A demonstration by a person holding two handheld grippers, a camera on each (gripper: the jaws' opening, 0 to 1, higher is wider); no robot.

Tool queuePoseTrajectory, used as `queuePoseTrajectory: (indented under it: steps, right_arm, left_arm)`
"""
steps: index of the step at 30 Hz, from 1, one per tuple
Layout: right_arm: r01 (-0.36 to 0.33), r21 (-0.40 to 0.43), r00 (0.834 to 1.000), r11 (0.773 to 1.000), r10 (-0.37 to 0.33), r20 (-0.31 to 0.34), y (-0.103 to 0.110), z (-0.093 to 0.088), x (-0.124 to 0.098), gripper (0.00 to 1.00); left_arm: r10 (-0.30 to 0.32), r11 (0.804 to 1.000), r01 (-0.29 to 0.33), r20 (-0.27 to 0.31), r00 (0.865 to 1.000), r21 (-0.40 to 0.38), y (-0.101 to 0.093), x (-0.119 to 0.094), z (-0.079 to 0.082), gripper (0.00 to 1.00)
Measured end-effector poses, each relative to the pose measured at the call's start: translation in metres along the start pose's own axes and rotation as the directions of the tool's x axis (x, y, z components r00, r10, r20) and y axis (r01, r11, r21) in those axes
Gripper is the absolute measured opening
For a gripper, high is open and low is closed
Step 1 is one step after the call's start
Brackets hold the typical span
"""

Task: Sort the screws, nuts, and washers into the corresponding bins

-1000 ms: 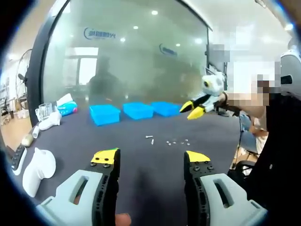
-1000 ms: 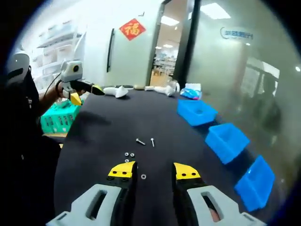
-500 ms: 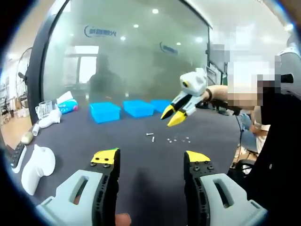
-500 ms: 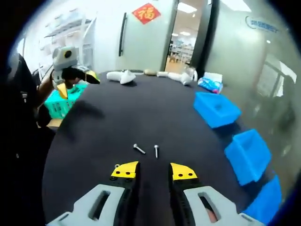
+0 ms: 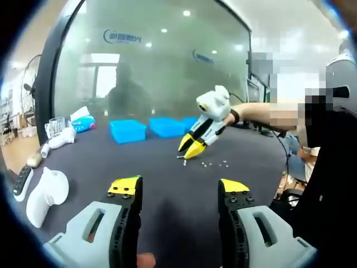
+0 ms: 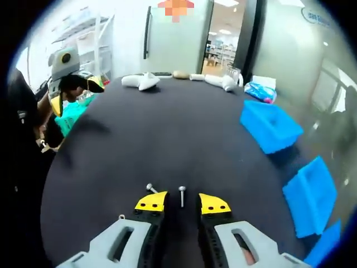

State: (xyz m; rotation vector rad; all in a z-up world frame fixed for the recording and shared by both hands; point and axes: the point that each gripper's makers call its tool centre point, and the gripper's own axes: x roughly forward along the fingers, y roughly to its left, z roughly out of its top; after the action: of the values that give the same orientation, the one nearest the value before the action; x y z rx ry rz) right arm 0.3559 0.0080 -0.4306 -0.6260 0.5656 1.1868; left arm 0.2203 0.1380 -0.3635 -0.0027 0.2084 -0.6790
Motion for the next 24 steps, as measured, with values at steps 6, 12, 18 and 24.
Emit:
queuePoseTrajectory:
  steps: [6, 12, 18, 24]
  right_arm:
    - [-0.013, 0.031, 1.000, 0.999, 0.014, -0.018, -0.0001, -0.0043, 0.0076, 0.11]
    - [0.007, 0.045, 1.000, 0.999, -0.006, -0.023, 0.0003, -0.0028, 0.0092, 0.01]
    - [0.048, 0.035, 0.998, 0.998, -0.047, -0.030, 0.0006, -0.0022, 0.0083, 0.01]
    - [0.063, 0.050, 0.998, 0.997, -0.064, 0.016, 0.0044, 0.0001, 0.0012, 0.01]
  left_arm:
    - [0.002, 1.000, -0.002, -0.002, 1.000, -0.004, 0.0010, 0.0000, -0.0016, 0.52]
    - [0.005, 1.000, -0.005, -0.002, 1.000, -0.004, 0.0020, 0.0001, -0.0019, 0.52]
    - [0.003, 1.000, -0.003, 0.000, 1.000, -0.002, 0.0008, 0.0003, -0.0010, 0.52]
    - [-0.001, 1.000, 0.001, 0.004, 1.000, 0.000, -0.0009, 0.0018, 0.0017, 0.52]
